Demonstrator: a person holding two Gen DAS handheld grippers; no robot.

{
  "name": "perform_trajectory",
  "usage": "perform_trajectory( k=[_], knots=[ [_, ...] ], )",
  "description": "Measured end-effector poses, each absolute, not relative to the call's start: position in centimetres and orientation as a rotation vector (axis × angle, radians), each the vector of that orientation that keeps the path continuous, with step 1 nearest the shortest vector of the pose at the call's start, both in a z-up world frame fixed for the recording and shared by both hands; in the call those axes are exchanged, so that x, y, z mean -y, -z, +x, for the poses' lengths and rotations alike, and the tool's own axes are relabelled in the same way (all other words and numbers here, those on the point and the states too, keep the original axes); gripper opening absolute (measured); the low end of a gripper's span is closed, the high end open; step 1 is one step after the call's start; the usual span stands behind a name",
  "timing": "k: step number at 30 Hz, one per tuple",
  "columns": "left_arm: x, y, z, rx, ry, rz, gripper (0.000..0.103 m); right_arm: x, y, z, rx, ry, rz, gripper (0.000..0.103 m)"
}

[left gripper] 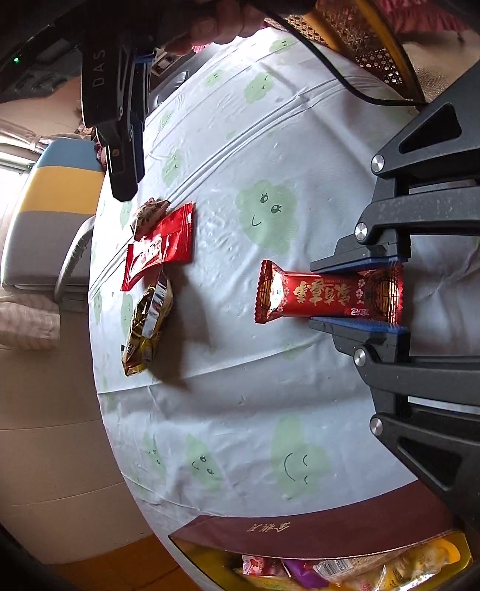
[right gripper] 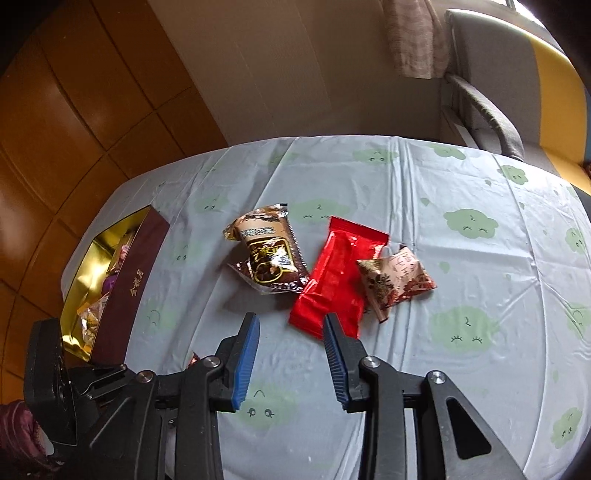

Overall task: Organize snacks
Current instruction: 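Grasp the small red wrapped snack with the left tool, then hold the red snack with left while right grasps the brown chocolate pouch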

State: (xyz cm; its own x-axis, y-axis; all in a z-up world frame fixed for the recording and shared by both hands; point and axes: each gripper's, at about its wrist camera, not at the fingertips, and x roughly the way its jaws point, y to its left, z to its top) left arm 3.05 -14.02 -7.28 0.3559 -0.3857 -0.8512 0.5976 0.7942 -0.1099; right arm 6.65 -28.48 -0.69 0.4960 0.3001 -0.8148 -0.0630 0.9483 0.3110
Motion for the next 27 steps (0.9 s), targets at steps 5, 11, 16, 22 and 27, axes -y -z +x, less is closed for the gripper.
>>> perform_trajectory(
  k=[5, 11, 16, 22, 27],
  knots=[
    [13.7, 7.3, 3.0, -1.021, 0.652, 0.203, 0.023, 26.2, 1.0, 9.8, -1.057, -0.274, 0.198, 0.04],
    [13.5, 7.5, 2.8, -1.0, 0.664, 0.195, 0.023, 24.4, 3.2, 15.1, -1.123, -0.303, 0.113, 0.062],
    [12.9, 7.4, 2.7, -0.995, 0.674, 0.181, 0.023, 24.1, 4.9, 18.4, -1.179, -0.313, 0.094, 0.063],
    [12.5, 7.5, 2.8, -0.995, 0.682, 0.155, 0.023, 22.7, 6.5, 19.6, -1.204, -0.286, 0.011, 0.048],
    [12.4, 7.5, 2.7, -0.991, 0.682, 0.147, 0.023, 22.4, 4.8, 18.2, -1.163, -0.289, 0.027, 0.033]
  ],
)
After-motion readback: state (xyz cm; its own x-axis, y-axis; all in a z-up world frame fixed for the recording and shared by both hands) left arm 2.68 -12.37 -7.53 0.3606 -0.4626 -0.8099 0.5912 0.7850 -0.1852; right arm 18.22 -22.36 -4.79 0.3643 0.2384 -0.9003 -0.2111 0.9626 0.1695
